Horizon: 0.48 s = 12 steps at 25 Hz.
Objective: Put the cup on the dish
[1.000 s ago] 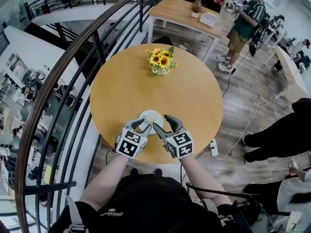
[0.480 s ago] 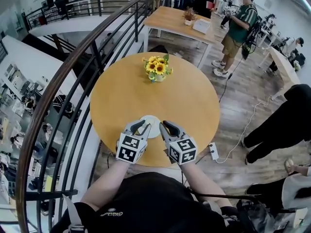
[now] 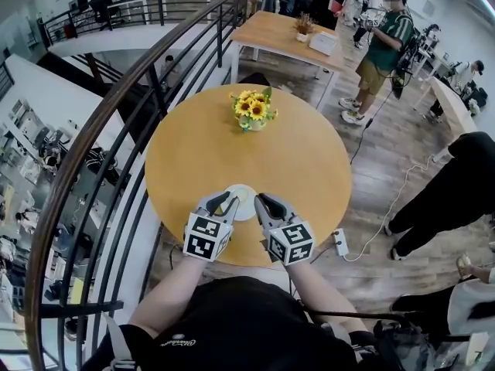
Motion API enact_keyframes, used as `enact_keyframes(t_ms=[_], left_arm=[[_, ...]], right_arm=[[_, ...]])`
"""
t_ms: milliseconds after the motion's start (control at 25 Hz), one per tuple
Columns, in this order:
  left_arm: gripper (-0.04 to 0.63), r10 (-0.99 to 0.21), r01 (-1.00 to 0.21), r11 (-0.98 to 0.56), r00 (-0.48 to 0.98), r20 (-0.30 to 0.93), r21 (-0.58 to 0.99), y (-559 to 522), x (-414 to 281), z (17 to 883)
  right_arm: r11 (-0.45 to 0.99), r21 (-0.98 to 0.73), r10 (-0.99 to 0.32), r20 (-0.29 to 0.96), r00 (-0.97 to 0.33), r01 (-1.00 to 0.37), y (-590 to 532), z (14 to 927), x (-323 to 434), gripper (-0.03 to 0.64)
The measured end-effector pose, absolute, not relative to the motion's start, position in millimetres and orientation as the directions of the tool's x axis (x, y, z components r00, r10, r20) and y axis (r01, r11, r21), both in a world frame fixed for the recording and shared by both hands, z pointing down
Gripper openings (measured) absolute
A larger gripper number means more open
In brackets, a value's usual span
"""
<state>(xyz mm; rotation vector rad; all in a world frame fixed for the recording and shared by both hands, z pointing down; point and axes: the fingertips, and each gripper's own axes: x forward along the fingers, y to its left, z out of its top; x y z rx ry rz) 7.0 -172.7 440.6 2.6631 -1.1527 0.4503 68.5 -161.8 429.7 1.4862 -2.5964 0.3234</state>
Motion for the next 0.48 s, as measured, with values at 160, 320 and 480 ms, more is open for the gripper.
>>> enact_keyframes(t_ms=[160, 320, 480], left_arm=[[0.087, -0.665, -0.733, -0.676, 0.650, 0.369, 0.073, -172.9, 7.4, 445.3], [0.087, -0.662, -0.733, -0.677, 0.649, 0.375, 0.072, -172.3, 7.2, 446.8], [0.087, -0.660, -0.732, -0.678, 0.649, 0.377, 0.073, -171.6, 5.6, 451.6]], right_arm=[[0.491, -0.133, -0.832, 0.222, -0.508, -0.861, -162.2, 431.6, 69.4, 0.035], [0.485, -0.140, -0.834, 0.224, -0.505, -0.863, -161.9, 433.1, 71.5, 0.035], [0.483, -0.143, -0.832, 0.234, -0.504, -0.864, -161.1, 440.4, 71.1, 0.035]])
